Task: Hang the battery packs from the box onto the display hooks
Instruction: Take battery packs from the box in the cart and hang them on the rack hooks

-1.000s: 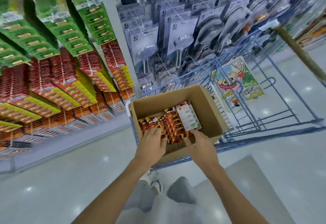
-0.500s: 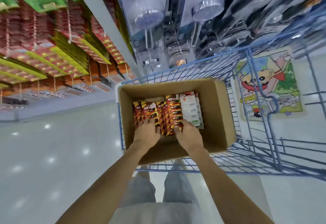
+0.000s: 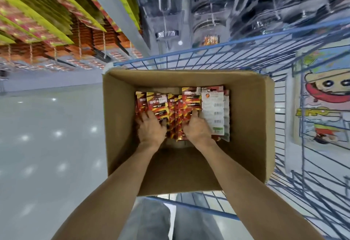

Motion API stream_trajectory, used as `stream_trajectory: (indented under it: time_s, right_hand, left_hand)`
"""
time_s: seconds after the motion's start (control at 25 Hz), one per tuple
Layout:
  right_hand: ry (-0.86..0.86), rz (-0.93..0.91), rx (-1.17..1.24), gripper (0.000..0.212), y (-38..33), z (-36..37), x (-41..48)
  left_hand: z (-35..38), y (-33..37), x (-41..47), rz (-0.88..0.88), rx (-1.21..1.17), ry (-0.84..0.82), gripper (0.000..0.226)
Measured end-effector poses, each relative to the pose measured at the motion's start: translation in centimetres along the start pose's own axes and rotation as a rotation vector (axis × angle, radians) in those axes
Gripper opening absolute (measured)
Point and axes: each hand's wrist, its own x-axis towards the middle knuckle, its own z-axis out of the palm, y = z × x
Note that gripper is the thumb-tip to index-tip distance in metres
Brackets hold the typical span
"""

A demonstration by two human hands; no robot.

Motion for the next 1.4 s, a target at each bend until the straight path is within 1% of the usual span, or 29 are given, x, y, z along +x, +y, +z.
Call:
stream_trajectory:
  time_s: [0.12, 0.2, 0.24, 0.32, 0.4, 0.52, 0.64, 0.76, 0.88, 0.96, 1.04, 1.16, 1.24, 1.32, 1.4]
  right_hand:
    - [0.07, 0.033, -0.012, 0.081, -0.4, 1.8, 0.9]
    - [0.082, 0.091, -0.021, 0.09, -1.2, 2.6, 1.3]
    - [0.107, 0.121, -0.001, 0.09, -1.5, 2.9, 1.7]
    - [0.186, 0.159, 0.063, 0.083, -2.0, 3.4, 2.4]
    - [0.239, 0.167, 0.084, 0.073, -2.3, 4.0, 2.8]
    - [0.261, 0.214, 0.174, 0.071, -3.1, 5.4, 2.8]
    - [0.281, 0.219, 0.265, 0.07, -3.4, 6.2, 2.3]
    - [0.325, 0.2, 0.314, 0.071, -2.7, 6.1, 2.3]
    - [0.36, 0.211, 0.336, 0.093, -2.7, 5.7, 2.3]
    - [0.313, 0.177, 0.288, 0.098, -2.5, 5.7, 2.1]
    - [0.262, 0.144, 0.274, 0.089, -1.9, 5.6, 2.2]
    - [0.16, 0.086, 0.397, 0.059, -1.0, 5.2, 2.1]
    - [0.086, 0.065, 0.494, 0.044, -1.0, 4.4, 1.6]
    - [0.022, 0.051, 0.554, 0.037, -1.1, 3.0, 0.5]
    - [0.001, 0.035, 0.597, 0.037, -1.0, 1.2, -1.1]
  left_hand:
    - [1.6, 0.5, 0.9, -0.062, -0.06, 0.078, 0.075]
    - [2.3, 1.2, 1.4, -0.128, -0.173, 0.085, 0.082]
    - [2.6, 1.5, 1.7, -0.169, -0.226, 0.085, 0.084]
    - [2.9, 1.8, 2.0, -0.206, -0.284, 0.114, 0.085]
    - [3.0, 1.6, 2.0, -0.184, -0.323, 0.153, 0.085]
    - [2.5, 1.2, 1.9, -0.152, -0.375, 0.167, 0.088]
    - [1.8, 0.9, 1.9, -0.166, -0.377, 0.141, 0.087]
    - [1.5, 0.3, 1.6, -0.152, -0.445, 0.121, 0.076]
    - [1.1, 0.1, 0.7, -0.145, -0.525, 0.088, 0.055]
    - [0.5, 0.4, -0.1, -0.134, -0.55, 0.046, 0.043]
    - [-0.1, 0.4, -0.3, -0.146, -0.616, 0.014, 0.039]
    - [-0.8, -0.4, -0.5, -0.165, -0.683, -0.021, 0.038]
    - [-1.6, -0.9, -0.8, -0.174, -0.747, -0.043, 0.041]
    - [-2.6, -1.3, -1.4, -0.177, -0.82, -0.066, 0.044]
    - [-3.7, -1.7, -2.5, -0.147, -0.87, -0.094, 0.046]
